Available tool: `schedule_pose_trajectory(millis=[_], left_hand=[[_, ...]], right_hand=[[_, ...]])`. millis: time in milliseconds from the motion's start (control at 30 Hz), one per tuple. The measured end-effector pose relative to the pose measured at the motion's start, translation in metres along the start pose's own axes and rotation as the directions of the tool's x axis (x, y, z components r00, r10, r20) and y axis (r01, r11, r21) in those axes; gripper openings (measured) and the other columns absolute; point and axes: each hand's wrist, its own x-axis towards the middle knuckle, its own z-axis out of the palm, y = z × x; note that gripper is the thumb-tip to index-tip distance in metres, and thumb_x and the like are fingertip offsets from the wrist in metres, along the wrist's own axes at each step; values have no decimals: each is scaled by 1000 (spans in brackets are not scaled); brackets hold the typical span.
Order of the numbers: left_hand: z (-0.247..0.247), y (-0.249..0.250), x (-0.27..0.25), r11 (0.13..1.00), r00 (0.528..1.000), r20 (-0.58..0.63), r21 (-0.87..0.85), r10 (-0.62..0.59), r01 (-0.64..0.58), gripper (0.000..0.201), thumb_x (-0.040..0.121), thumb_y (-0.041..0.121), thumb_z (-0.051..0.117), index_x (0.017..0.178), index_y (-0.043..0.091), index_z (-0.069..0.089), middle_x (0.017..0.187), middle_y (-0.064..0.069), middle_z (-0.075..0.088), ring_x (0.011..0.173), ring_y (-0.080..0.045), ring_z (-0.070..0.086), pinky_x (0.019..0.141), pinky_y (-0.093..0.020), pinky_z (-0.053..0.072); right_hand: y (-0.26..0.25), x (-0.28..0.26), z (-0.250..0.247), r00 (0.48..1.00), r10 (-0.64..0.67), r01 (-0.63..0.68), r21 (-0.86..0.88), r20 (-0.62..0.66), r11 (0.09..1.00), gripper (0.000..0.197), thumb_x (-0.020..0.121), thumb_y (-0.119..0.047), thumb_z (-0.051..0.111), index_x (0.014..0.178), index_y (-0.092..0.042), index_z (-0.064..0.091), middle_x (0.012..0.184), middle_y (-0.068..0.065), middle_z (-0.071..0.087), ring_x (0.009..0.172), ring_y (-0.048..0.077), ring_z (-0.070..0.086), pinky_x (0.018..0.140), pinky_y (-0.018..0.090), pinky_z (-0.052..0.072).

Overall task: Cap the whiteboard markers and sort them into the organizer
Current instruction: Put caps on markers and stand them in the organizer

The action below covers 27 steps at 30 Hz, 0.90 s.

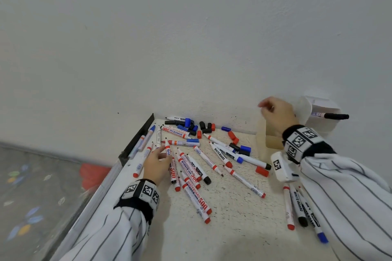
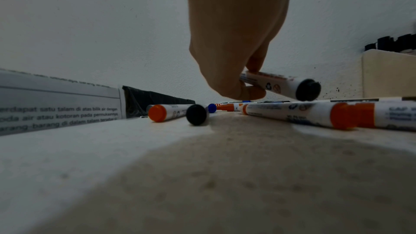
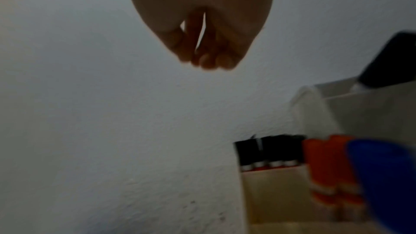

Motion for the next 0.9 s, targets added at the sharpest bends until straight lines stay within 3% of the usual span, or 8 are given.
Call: schedule_pose_trajectory(millis=[67, 167, 267, 333, 467, 633, 800, 900], left_hand=[[-1, 2, -2, 1000, 1000, 10, 15, -2, 2, 49, 92, 19, 55, 138, 19, 41, 123, -5, 58, 99, -16, 59, 86, -36, 53], [-1, 4, -4, 1000, 1000, 4, 24, 6, -6, 47, 93, 17, 52, 138, 19, 40, 126, -5, 56, 93, -10, 58, 80, -27, 53], [-1, 5, -5, 1000, 1000, 0, 22, -9, 9, 46, 93, 17, 52, 138, 20, 41, 128, -5, 55, 105, -14, 57, 88, -32, 52], [0, 5, -5, 1000, 1000, 9, 7, -21, 21, 46, 93, 16, 52, 137, 21, 41, 127, -3, 55, 96, -9, 58, 75, -23, 52], [1, 6, -3, 999, 999, 18, -25, -42, 43, 45, 93, 16, 52, 136, 22, 42, 118, 2, 58, 77, 3, 55, 57, -11, 43], [0, 5, -1, 997, 998, 18, -30, -66, 66, 44, 93, 17, 52, 136, 24, 43, 108, 8, 57, 82, 1, 56, 64, -12, 46], [0, 3, 1, 996, 997, 5, -34, -76, 77, 43, 93, 16, 52, 134, 23, 45, 114, 4, 59, 99, -9, 59, 86, -27, 53], [0, 2, 1, 997, 998, 3, -40, -59, 59, 39, 93, 16, 52, 132, 21, 48, 102, 8, 58, 93, -7, 60, 81, -23, 53]], right_hand=[[-4, -3, 26, 967, 66, -67, -4, 244, 998, 21, 92, -9, 49, 109, -12, 60, 107, 4, 58, 87, 13, 52, 75, 21, 41], [-7, -5, 60, 854, 132, -114, -67, 504, 991, 31, 93, -15, 48, 124, -15, 53, 121, 6, 56, 90, 14, 55, 68, 18, 42], [-10, 0, 93, 755, 164, -40, -205, 635, 978, 40, 94, -21, 47, 134, -16, 44, 136, 6, 48, 120, 21, 48, 97, 29, 38], [-13, 6, 113, 724, 179, -11, -248, 666, 969, 44, 95, -23, 46, 137, -16, 40, 141, 7, 44, 128, 23, 42, 106, 36, 31], [-19, 21, 151, 716, 180, 24, -282, 675, 959, 48, 96, -18, 42, 143, -17, 31, 147, 9, 35, 133, 26, 35, 108, 35, 28], [-14, 36, 191, 719, 212, 94, -395, 662, 914, 54, 95, -20, 42, 145, -20, 24, 149, 12, 30, 130, 28, 38, 106, 33, 35], [-7, 44, 208, 767, 220, 97, -448, 602, 889, 41, 93, -24, 45, 133, -19, 45, 134, 13, 47, 114, 28, 51, 95, 33, 43], [-8, 47, 210, 836, 195, 74, -458, 513, 886, 34, 93, -26, 47, 125, -20, 53, 129, 14, 43, 114, 31, 46, 100, 36, 40]])
